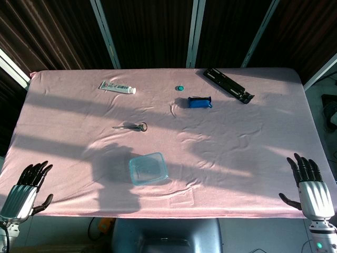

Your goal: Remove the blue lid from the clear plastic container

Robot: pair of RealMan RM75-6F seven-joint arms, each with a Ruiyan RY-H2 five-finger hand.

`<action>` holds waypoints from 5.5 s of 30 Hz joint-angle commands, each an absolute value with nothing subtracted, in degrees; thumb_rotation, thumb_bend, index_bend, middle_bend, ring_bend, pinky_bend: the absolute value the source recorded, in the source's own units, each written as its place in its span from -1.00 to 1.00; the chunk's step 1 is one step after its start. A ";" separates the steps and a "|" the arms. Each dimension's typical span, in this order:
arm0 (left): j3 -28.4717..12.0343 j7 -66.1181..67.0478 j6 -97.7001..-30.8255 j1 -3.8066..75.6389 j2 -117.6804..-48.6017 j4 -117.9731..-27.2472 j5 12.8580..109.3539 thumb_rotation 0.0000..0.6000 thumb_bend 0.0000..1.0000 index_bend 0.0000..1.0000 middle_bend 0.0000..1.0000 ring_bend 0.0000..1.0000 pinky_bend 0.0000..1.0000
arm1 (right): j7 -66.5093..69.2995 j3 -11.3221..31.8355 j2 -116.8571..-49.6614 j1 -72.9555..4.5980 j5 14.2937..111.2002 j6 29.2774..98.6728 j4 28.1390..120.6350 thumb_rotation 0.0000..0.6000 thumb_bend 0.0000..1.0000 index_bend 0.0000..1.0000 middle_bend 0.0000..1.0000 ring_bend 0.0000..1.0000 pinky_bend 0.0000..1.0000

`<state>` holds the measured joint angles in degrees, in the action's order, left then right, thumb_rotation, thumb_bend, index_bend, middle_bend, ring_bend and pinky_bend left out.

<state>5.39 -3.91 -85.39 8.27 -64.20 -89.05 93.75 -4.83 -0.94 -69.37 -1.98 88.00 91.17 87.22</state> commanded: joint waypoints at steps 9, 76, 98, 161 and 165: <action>6.96 -24.95 -77.02 19.52 -71.40 -91.60 105.52 1.00 -0.47 -1.00 -1.00 -1.00 -1.00 | -4.08 -1.41 -67.64 -1.32 89.17 90.14 88.98 1.00 -0.65 -1.00 -1.00 -1.00 -1.00; -7.59 16.87 -55.93 35.76 -102.03 -82.96 73.86 1.00 -0.35 -1.00 0.02 0.05 0.05 | -7.03 1.57 -67.33 -12.10 98.25 76.63 91.34 1.00 -0.65 -0.74 -1.00 -1.00 -1.00; -3.70 6.24 -62.49 35.66 -108.32 -76.09 84.66 1.00 -0.25 -1.00 0.00 -0.03 0.01 | 14.39 0.51 -89.10 -31.52 105.30 66.23 69.33 1.00 -0.18 -0.03 -0.89 -1.00 -1.00; -1.80 4.81 -62.73 34.73 -107.81 -73.64 86.36 1.00 -0.25 -1.00 0.07 0.03 0.06 | 12.63 -1.64 -97.02 -38.61 99.76 66.41 70.18 1.00 -0.17 0.37 -0.75 -1.00 -1.00; -1.74 4.77 -62.57 34.66 -107.76 -73.50 86.29 1.00 -0.26 -1.00 0.08 0.03 0.07 | 12.73 -1.73 -96.84 -38.72 99.65 66.51 70.56 1.00 -0.17 0.37 -0.75 -1.00 -1.00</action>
<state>-1.74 4.77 -62.57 34.67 -107.76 -73.51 86.29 12.73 -1.73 -96.84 -38.71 99.65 66.50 70.56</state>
